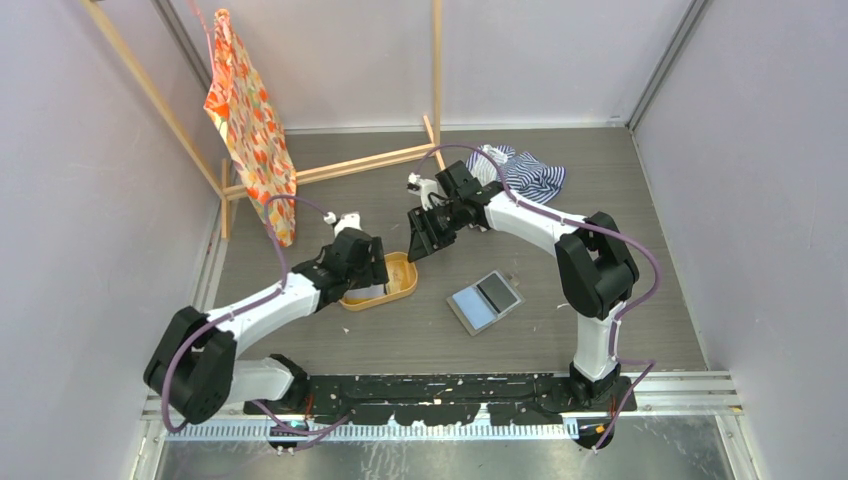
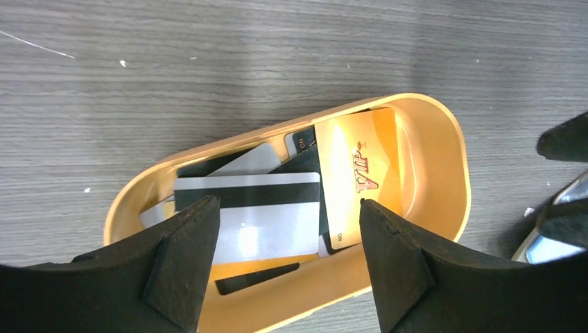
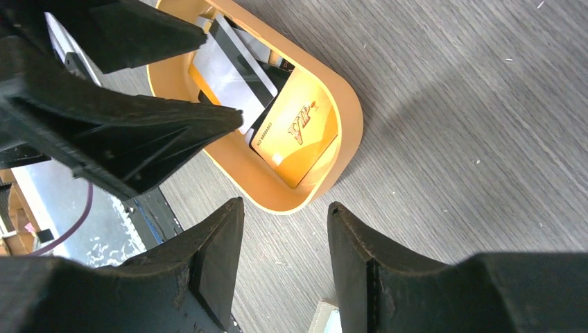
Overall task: Put the credit cards into the card holder
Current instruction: Move the storage box to the center of the board.
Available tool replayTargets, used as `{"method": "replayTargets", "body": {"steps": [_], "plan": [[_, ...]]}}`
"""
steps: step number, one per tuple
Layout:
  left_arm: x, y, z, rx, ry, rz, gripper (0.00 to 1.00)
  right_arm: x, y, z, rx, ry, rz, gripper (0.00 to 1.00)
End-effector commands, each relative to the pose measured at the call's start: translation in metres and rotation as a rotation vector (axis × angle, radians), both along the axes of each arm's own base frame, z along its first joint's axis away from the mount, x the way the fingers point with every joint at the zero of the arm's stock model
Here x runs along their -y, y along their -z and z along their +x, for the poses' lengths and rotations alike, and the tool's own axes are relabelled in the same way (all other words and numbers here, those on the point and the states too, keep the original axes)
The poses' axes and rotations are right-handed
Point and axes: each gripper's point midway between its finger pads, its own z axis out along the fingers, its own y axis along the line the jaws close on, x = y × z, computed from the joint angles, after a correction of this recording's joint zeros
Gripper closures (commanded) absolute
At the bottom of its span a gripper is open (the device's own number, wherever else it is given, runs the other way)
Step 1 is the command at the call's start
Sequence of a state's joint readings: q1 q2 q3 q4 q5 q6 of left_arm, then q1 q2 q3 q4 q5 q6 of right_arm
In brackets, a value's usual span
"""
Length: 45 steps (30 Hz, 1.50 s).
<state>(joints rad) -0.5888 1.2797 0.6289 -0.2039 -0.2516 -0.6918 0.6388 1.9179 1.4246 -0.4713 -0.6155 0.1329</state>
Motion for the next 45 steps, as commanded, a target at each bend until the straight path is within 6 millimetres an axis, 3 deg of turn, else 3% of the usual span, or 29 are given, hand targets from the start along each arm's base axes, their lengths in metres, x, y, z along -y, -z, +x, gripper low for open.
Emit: {"method": "replayTargets", "body": {"steps": [1,5,8,14,18,22,26,29,32,37,42,45], "plan": [[-0.013,-0.017,-0.005,0.041,0.097,0.097,0.26,-0.005,-0.015,0.000,0.043,-0.034,0.039,0.47],[-0.006,-0.026,-0.007,0.049,0.270,0.158,0.30,-0.005,-0.017,-0.002,0.046,-0.050,0.044,0.47],[0.016,-0.040,-0.003,0.087,0.421,0.128,0.32,-0.005,-0.020,-0.002,0.051,-0.059,0.048,0.47],[0.012,-0.060,-0.003,0.003,0.430,0.185,0.32,-0.004,-0.024,-0.002,0.065,-0.067,0.053,0.46],[0.001,-0.060,-0.003,-0.064,0.279,0.113,0.32,-0.004,-0.023,-0.002,0.065,-0.071,0.049,0.46],[-0.002,-0.066,-0.008,-0.076,0.117,-0.092,0.33,-0.002,-0.020,0.007,0.098,-0.087,0.002,0.45],[-0.006,-0.082,-0.026,-0.042,0.033,-0.214,0.34,-0.011,-0.026,0.020,0.180,-0.203,-0.036,0.36],[-0.018,-0.093,-0.040,-0.007,-0.049,-0.267,0.34,-0.019,-0.020,0.019,0.267,-0.324,-0.076,0.27],[-0.027,-0.094,-0.055,0.003,-0.126,-0.325,0.34,-0.027,-0.011,0.013,0.359,-0.492,-0.123,0.25],[-0.038,-0.096,-0.071,0.033,-0.200,-0.393,0.35,-0.040,-0.001,0.020,0.478,-0.631,-0.174,0.25],[-0.045,-0.095,-0.080,0.053,-0.237,-0.429,0.36,-0.056,0.014,0.036,0.527,-0.657,-0.236,0.29],[-0.047,-0.095,-0.085,0.053,-0.247,-0.438,0.37,-0.059,0.026,0.041,0.536,-0.656,-0.269,0.40]]}}
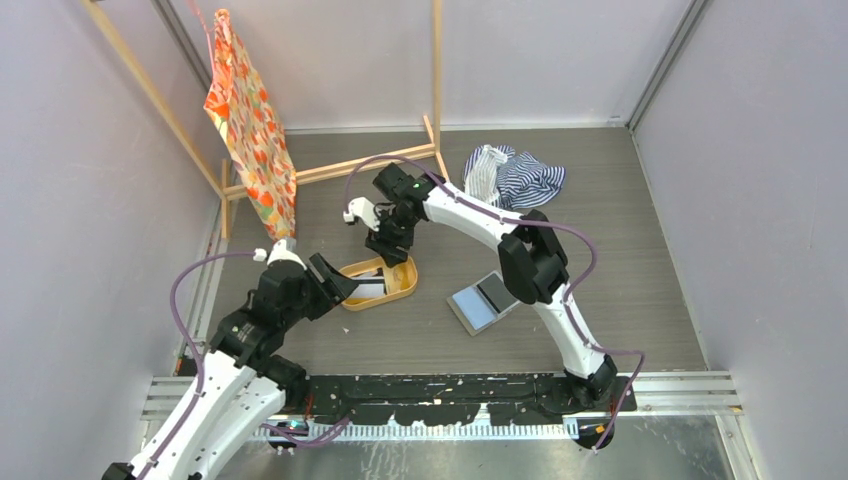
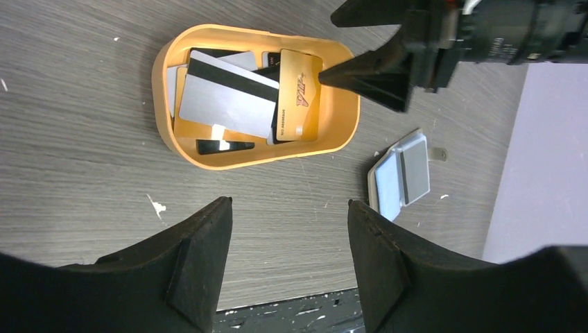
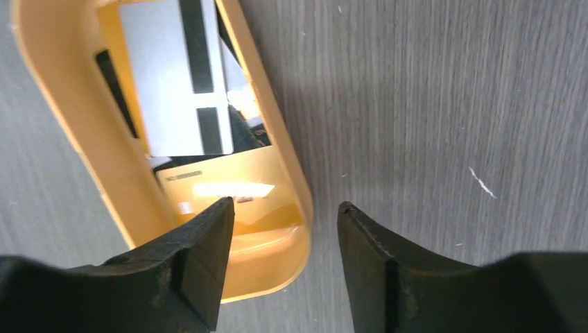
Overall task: Put the credit cards into the card holder
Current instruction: Move the storage box to the center of the board.
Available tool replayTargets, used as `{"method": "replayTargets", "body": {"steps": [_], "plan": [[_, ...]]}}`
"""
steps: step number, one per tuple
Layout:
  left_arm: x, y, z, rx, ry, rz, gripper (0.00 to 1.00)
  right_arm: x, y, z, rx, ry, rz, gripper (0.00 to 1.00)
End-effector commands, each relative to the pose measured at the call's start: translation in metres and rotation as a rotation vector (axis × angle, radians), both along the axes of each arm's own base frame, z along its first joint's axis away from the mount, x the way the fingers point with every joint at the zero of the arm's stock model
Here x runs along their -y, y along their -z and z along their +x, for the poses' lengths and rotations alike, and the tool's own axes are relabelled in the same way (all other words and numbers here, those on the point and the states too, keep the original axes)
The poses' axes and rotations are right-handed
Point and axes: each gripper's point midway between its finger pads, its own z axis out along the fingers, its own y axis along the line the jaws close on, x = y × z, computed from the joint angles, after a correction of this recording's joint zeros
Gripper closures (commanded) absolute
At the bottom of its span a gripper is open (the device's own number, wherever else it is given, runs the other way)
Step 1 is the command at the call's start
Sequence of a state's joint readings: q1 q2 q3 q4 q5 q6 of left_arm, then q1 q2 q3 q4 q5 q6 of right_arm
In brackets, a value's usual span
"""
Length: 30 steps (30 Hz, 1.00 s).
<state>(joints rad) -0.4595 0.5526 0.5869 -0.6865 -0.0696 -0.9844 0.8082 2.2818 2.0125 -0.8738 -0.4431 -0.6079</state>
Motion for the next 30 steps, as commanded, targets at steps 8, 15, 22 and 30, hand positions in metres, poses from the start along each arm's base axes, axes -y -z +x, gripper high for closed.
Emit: {"method": "replayTargets", "body": {"steps": [8,15,22,30], "plan": [[0.001,0.006,-0.003,-0.020,-0.051,-0.072,0.39,0.007,0.001,0.018,0.129,0.079,-0.014,0.75],[0.014,0.009,0.003,-0.050,-0.055,-0.142,0.40,0.027,-0.018,0.022,0.175,0.355,0.036,0.99],[0.033,0.005,0.020,-0.077,-0.092,-0.275,0.40,0.062,-0.042,0.031,0.275,0.763,0.090,0.99],[0.034,0.004,0.046,-0.124,-0.164,-0.217,0.39,0.078,-0.021,0.015,0.220,1.181,0.076,0.93]]}}
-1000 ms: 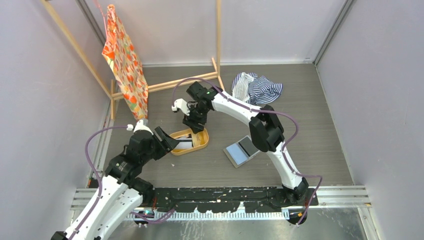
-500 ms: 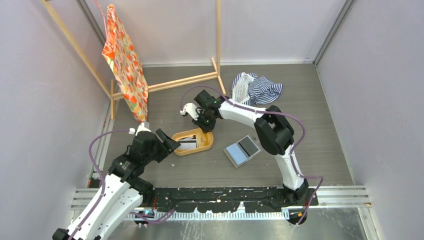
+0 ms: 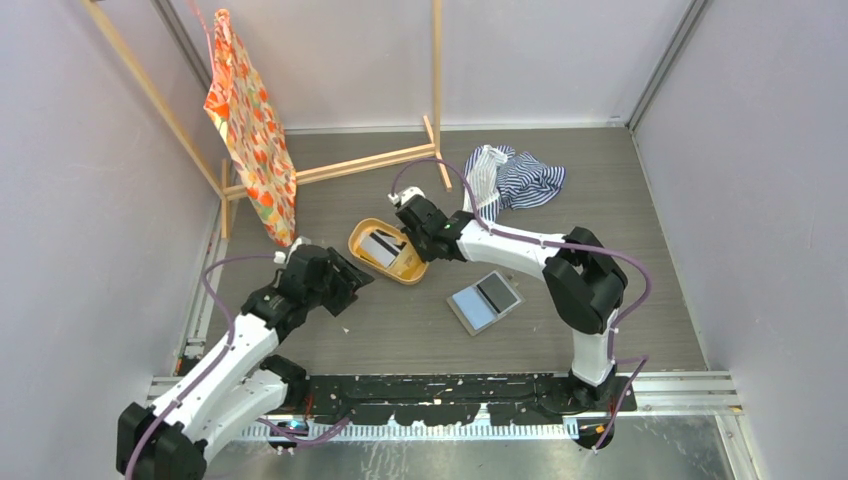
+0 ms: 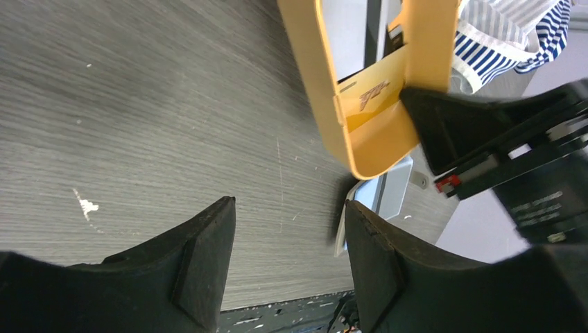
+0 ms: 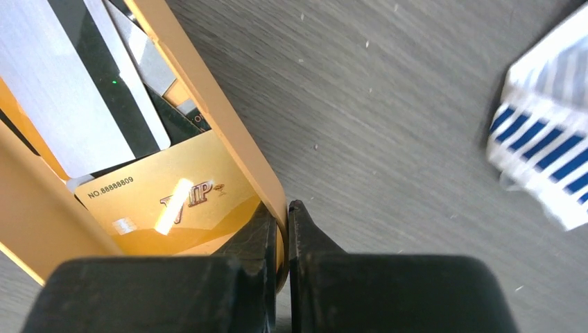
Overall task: Put the credit cards into the card holder
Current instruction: Move the storage box to the center of the board.
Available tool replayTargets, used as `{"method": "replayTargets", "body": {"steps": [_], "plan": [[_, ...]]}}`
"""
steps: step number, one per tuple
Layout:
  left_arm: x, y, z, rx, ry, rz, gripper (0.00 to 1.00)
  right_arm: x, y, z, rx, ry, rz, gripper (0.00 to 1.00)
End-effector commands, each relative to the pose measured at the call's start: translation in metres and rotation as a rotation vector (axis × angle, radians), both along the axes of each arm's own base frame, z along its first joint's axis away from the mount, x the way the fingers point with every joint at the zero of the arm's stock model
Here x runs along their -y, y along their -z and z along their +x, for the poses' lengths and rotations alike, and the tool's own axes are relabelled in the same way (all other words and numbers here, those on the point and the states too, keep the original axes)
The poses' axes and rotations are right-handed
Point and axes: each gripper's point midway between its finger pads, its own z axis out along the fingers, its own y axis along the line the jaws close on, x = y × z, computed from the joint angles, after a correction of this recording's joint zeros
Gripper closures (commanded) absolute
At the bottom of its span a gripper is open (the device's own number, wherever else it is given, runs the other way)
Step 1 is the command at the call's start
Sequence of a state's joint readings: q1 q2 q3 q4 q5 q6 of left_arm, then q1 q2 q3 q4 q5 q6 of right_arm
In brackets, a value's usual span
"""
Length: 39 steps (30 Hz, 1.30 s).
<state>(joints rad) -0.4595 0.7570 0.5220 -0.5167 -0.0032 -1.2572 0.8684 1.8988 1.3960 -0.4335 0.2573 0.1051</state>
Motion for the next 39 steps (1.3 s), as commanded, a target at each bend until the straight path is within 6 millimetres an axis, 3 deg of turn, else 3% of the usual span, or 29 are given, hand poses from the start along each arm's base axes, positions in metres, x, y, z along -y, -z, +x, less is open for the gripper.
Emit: {"method": "replayTargets", "body": {"steps": [1,6,11,14,17,22,26,33,39], "plan": [[0.005,-0.028,0.030,0.055,-0.049,-0.012,0.39,-0.007,-0.015,0.000,0.050,0.275,0.152,0.89],[0.009,-0.028,0.046,0.044,-0.040,0.035,0.39,-0.017,-0.006,-0.007,-0.005,0.314,0.201,0.85],[0.014,-0.025,0.059,0.048,-0.026,0.059,0.38,-0.028,0.005,-0.022,-0.081,0.265,0.235,0.66],[0.016,-0.024,0.064,0.041,-0.014,0.075,0.38,-0.033,0.002,-0.027,-0.102,0.231,0.263,0.57],[0.015,-0.024,0.069,0.034,-0.014,0.099,0.38,-0.038,-0.014,-0.027,-0.097,0.195,0.301,0.52],[0.014,-0.028,0.078,0.039,-0.010,0.146,0.40,-0.036,-0.045,-0.008,-0.083,0.063,0.335,0.49],[0.018,-0.026,0.093,0.025,0.006,0.185,0.48,-0.032,-0.057,-0.005,-0.219,-0.118,0.437,0.49],[0.017,-0.002,0.112,-0.120,0.013,0.309,0.60,-0.026,-0.044,-0.005,-0.360,-0.179,0.532,0.50],[0.006,0.017,0.107,-0.332,0.002,0.446,0.53,-0.037,-0.031,0.003,-0.407,-0.164,0.531,0.45]]}}
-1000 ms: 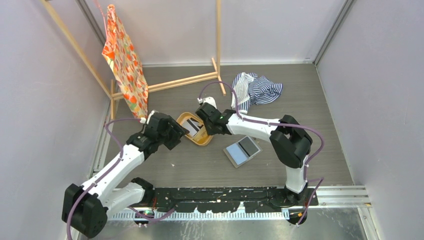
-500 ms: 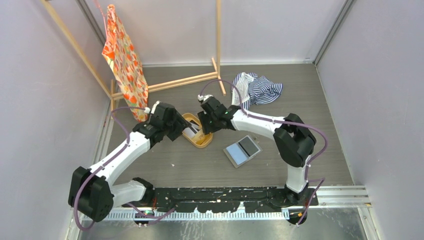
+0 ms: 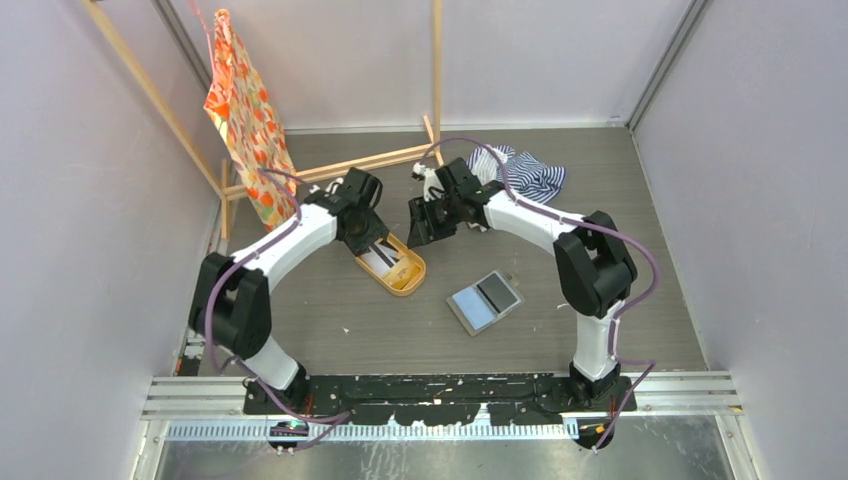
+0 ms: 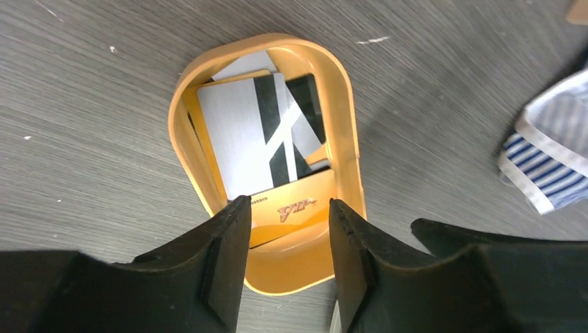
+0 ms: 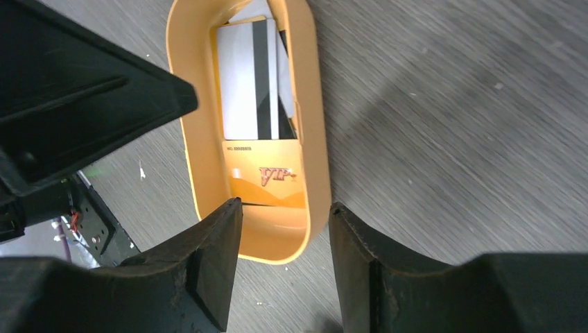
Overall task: Put the credit cards into the card holder
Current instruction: Move the storage box to the center of the board, then pick up the credit card from the storage box.
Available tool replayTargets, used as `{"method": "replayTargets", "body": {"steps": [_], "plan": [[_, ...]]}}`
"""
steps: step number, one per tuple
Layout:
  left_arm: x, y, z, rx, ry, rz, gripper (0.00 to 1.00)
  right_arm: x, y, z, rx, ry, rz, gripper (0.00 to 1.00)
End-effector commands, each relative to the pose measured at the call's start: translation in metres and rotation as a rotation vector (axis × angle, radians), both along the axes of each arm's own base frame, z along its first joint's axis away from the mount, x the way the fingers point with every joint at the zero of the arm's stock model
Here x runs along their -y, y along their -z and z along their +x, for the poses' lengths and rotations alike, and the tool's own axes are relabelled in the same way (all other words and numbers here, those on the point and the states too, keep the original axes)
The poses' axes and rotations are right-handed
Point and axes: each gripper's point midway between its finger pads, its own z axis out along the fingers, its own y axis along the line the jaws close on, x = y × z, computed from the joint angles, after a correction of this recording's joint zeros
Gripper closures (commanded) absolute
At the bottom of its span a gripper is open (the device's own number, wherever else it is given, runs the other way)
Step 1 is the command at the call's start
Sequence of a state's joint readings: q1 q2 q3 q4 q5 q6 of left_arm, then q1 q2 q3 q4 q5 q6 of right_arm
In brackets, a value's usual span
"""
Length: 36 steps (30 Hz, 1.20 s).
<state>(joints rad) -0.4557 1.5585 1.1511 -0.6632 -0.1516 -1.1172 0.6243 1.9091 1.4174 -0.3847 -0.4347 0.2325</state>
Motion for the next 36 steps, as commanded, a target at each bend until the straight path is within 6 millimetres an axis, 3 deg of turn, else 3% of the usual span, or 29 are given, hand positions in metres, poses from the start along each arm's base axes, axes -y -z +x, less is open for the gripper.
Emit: {"method": "replayTargets", "body": {"steps": [1,7,17,28,36], "plan": [[-0.018,0.012,-0.011,-0.155,-0.018,0.134,0.51,-0.023,-0.006,0.003,-0.009,-0.063,0.054,0.44],[-0.017,0.030,-0.012,-0.254,-0.016,0.185,0.46,-0.028,0.014,0.006,-0.081,-0.040,0.042,0.44],[-0.010,0.045,-0.006,-0.330,-0.002,0.218,0.46,-0.031,0.017,0.000,-0.119,-0.013,0.071,0.46],[-0.017,0.066,-0.022,-0.500,0.006,0.370,0.45,-0.033,0.023,-0.005,-0.138,0.001,0.079,0.46],[-0.014,0.061,-0.014,-0.449,-0.014,0.346,0.42,-0.034,0.025,-0.009,-0.152,0.000,0.095,0.47]]}}
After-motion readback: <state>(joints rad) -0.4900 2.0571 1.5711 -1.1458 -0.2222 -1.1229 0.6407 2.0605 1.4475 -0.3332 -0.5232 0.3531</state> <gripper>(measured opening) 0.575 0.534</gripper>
